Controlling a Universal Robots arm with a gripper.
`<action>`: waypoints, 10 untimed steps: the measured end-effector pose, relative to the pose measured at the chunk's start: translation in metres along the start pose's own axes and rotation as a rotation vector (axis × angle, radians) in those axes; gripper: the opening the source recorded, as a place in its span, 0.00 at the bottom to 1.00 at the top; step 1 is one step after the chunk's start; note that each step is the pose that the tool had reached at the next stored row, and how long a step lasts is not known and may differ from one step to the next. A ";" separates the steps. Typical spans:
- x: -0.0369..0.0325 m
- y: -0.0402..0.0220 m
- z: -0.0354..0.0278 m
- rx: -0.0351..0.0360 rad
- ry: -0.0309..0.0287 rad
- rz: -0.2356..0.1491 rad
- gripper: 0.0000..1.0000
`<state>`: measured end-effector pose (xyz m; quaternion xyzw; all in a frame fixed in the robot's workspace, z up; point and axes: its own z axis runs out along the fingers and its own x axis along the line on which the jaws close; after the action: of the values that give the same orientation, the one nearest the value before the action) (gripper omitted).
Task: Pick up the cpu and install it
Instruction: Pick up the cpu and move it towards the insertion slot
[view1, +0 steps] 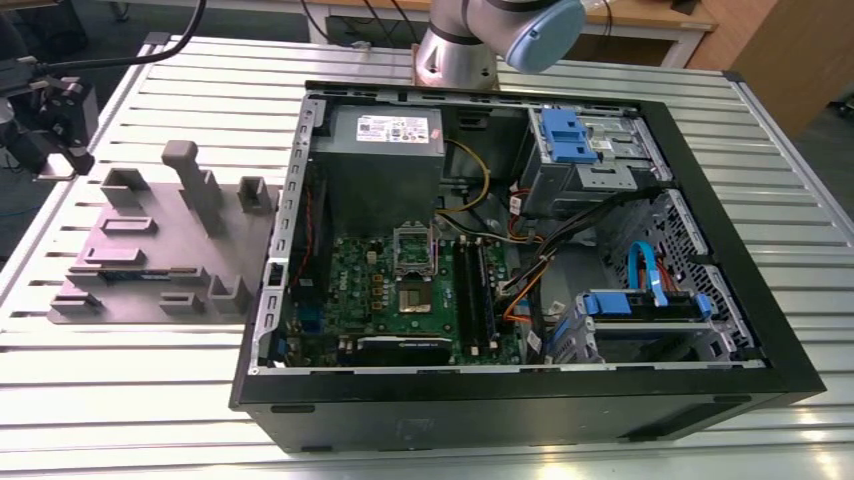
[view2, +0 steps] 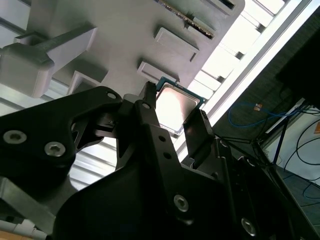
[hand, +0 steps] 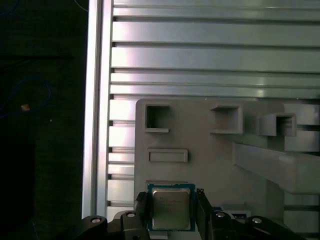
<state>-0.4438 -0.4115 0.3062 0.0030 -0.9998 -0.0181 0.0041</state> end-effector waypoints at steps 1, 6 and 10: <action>0.0000 0.0000 -0.0003 0.0000 0.0000 0.000 0.47; 0.0000 0.0001 -0.0025 0.0000 0.0000 0.000 0.47; 0.0000 0.0002 -0.0044 0.0000 -0.0001 0.001 0.47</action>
<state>-0.4438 -0.4115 0.3107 0.0026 -0.9998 -0.0181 0.0040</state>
